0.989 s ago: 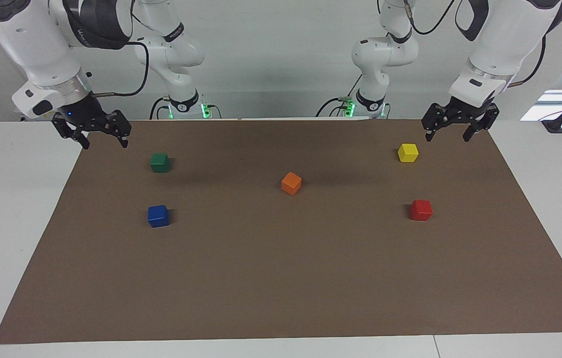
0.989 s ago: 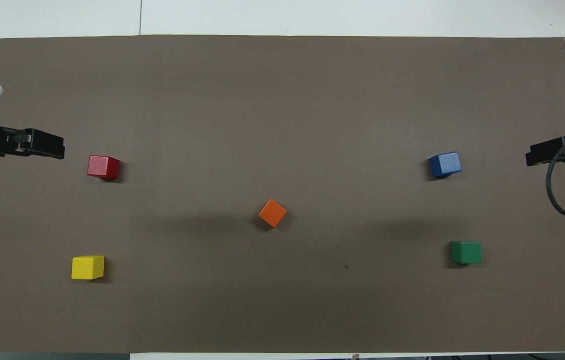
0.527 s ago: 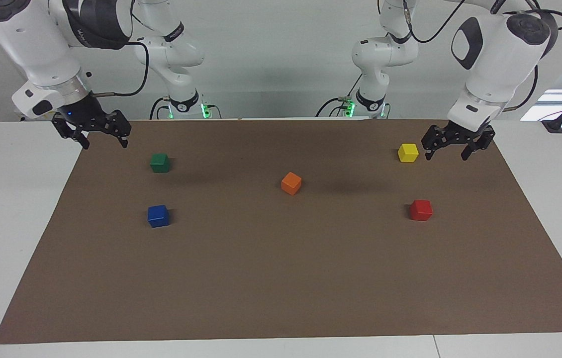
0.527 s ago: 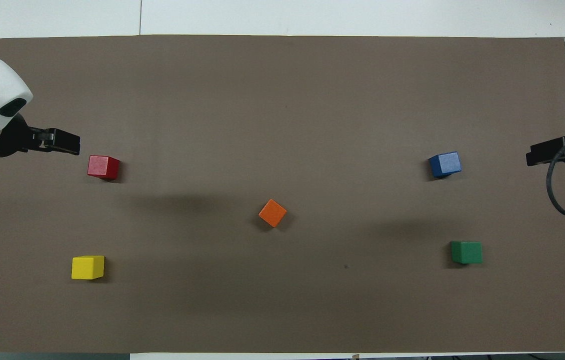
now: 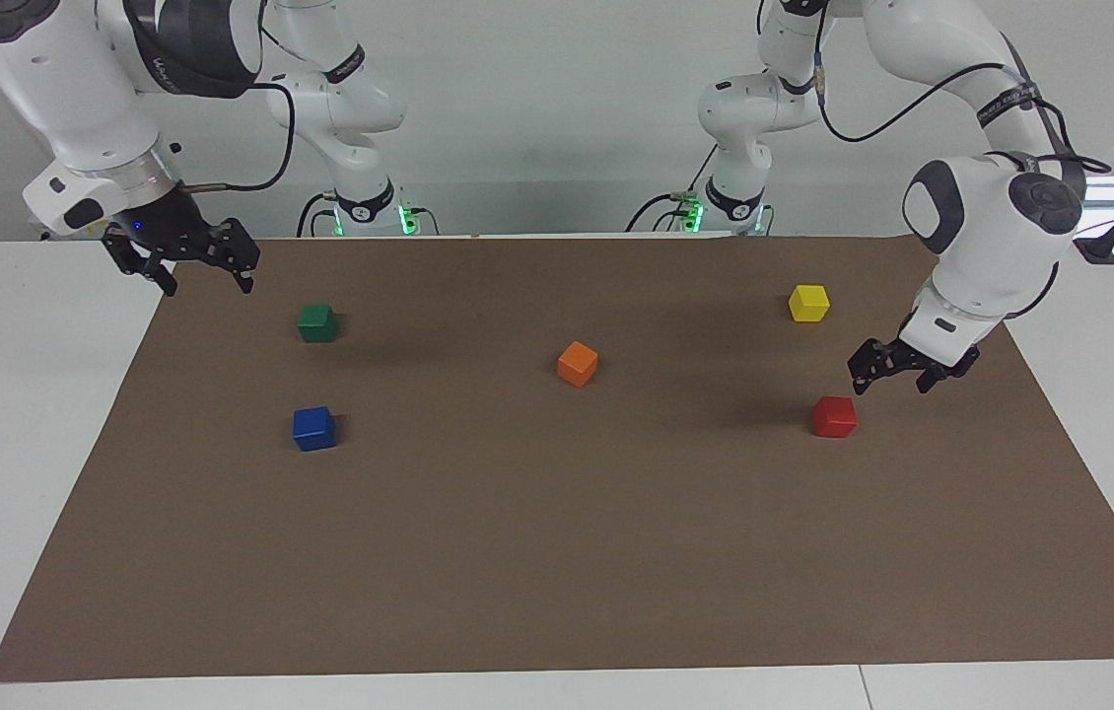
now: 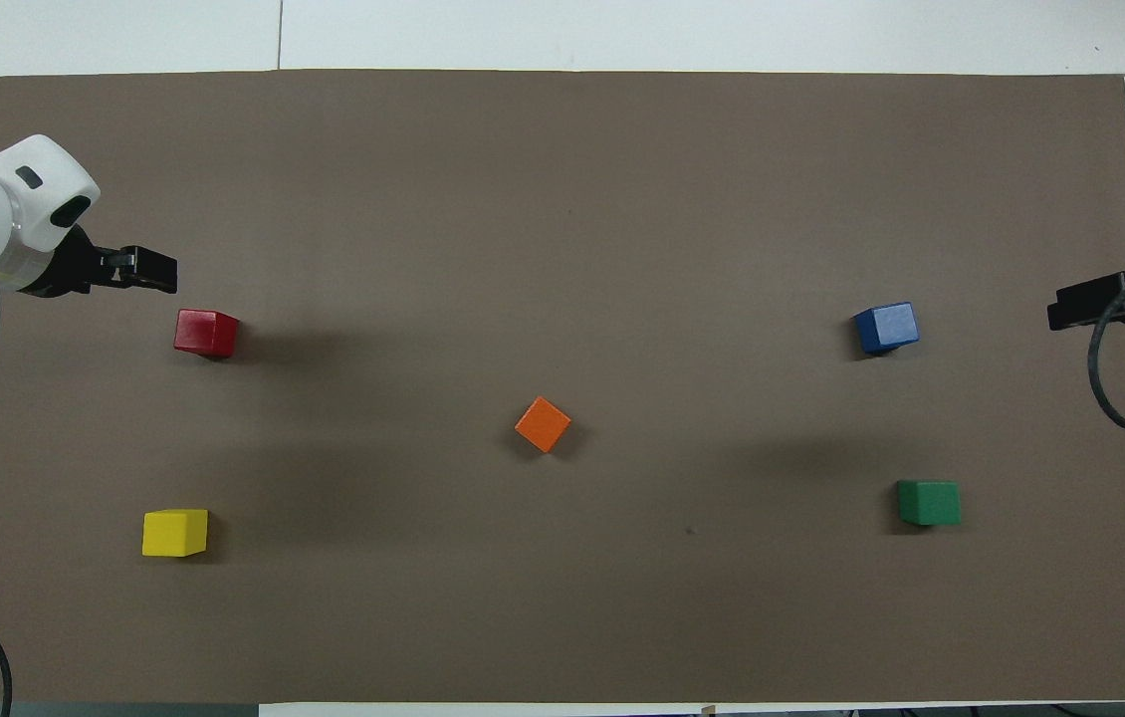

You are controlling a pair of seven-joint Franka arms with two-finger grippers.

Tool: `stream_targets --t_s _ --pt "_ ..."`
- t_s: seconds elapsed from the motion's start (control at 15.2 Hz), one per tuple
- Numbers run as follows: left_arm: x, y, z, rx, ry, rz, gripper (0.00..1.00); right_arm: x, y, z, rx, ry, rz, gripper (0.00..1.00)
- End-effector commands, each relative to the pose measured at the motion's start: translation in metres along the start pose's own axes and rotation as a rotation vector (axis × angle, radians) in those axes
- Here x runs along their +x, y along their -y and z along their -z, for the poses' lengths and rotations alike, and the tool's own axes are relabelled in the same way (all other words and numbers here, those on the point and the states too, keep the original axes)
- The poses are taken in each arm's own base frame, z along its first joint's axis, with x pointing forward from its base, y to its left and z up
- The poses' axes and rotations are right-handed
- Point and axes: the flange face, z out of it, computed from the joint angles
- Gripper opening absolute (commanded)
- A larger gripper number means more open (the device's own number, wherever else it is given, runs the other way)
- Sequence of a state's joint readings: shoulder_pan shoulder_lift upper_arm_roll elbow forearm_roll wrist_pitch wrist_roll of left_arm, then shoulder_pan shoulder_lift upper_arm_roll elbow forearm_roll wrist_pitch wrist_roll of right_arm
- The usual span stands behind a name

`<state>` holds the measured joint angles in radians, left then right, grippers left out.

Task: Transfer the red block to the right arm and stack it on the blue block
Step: 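Lower the left gripper and close it on the red block, then lift the red block with the left gripper while the right gripper approaches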

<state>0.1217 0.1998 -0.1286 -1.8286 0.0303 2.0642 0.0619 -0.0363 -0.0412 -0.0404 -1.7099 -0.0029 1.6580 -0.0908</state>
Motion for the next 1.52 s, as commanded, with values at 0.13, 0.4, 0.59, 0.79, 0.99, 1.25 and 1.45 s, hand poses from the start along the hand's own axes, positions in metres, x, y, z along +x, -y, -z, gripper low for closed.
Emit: stream_targets --t_s 0.13,0.4,0.59,0.79,0.99,1.25,1.45 --pt "-0.011 -0.007 -0.034 -0.009 -0.014 -0.024 1.0 -0.001 -0.004 -0.001 0.003 -0.014 0.002 1.0" --pt "-0.013 -0.006 -0.059 -0.017 0.026 -0.056 1.0 -0.002 -0.013 -0.002 0.006 -0.011 -0.01 1.0" --pt "-0.013 -0.008 -0.079 -0.023 0.042 -0.059 1.0 0.002 -0.012 -0.001 0.004 -0.042 -0.006 1.0" --pt "-0.011 -0.008 -0.096 -0.028 0.048 -0.06 1.0 0.001 -0.007 -0.005 0.005 -0.033 0.002 1.0" --pt "-0.011 -0.008 -0.102 -0.029 0.049 -0.058 1.0 0.0 -0.007 -0.007 0.006 -0.025 -0.001 1.0" --pt "-0.018 -0.01 -0.113 -0.03 0.058 -0.059 1.0 0.003 -0.002 -0.016 0.044 -0.023 0.006 1.0" --pt "-0.02 -0.01 -0.116 -0.03 0.058 -0.057 1.0 0.01 0.0 -0.032 0.205 -0.058 0.038 1.0"
